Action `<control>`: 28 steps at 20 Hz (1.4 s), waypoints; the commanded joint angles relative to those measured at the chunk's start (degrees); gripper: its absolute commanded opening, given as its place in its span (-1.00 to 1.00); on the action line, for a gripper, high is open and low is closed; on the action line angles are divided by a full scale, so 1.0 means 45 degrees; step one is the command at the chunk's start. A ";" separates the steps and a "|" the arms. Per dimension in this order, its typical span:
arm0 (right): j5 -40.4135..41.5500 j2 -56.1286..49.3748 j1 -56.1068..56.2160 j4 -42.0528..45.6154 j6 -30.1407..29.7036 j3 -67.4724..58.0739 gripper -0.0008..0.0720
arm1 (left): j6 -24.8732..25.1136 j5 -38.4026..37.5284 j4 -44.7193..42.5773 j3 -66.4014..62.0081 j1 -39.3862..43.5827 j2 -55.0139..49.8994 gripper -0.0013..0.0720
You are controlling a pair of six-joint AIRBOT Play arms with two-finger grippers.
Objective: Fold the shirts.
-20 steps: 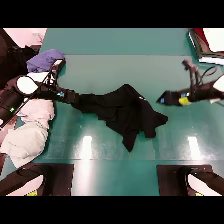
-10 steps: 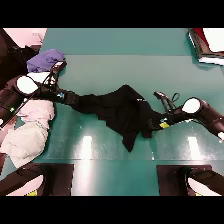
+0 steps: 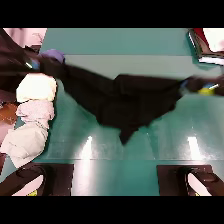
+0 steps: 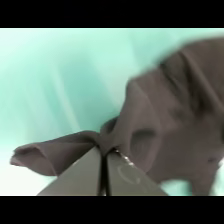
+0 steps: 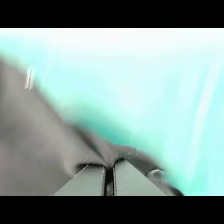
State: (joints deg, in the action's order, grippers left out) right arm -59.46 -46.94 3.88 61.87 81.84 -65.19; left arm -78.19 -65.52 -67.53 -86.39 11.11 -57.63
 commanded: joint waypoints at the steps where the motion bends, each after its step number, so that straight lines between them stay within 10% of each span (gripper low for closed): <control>1: 0.0097 0.1117 -0.2458 0.0039 0.0034 -0.3410 -0.92 | -0.0311 -0.0452 0.0801 -0.3954 0.0005 0.0355 -0.91; 14: -0.4677 0.0413 -0.4522 0.0267 -0.0529 -1.0545 -0.92 | -0.1685 -0.4925 0.5406 -0.7368 0.0005 0.0573 -0.90; 19: -0.7800 -0.2463 -0.2977 0.0204 0.0889 -1.0788 -0.92 | -0.1642 -0.5343 0.2769 -0.3259 0.0005 0.0471 -0.91; 24: -0.8170 -0.6081 -0.0481 0.0330 0.1137 -0.6955 -0.92 | -0.1112 -0.2433 0.2395 0.5095 0.0005 -0.0573 -0.91; 28: -0.4998 -0.8937 0.0311 0.1287 0.1010 -0.5644 -0.92 | 0.0034 0.2239 0.1948 0.7543 0.0000 -0.2812 -0.90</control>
State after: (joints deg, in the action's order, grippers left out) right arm -89.82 -78.89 2.26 65.04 86.32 -95.02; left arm -81.25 -70.13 -56.86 -61.56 11.11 -64.29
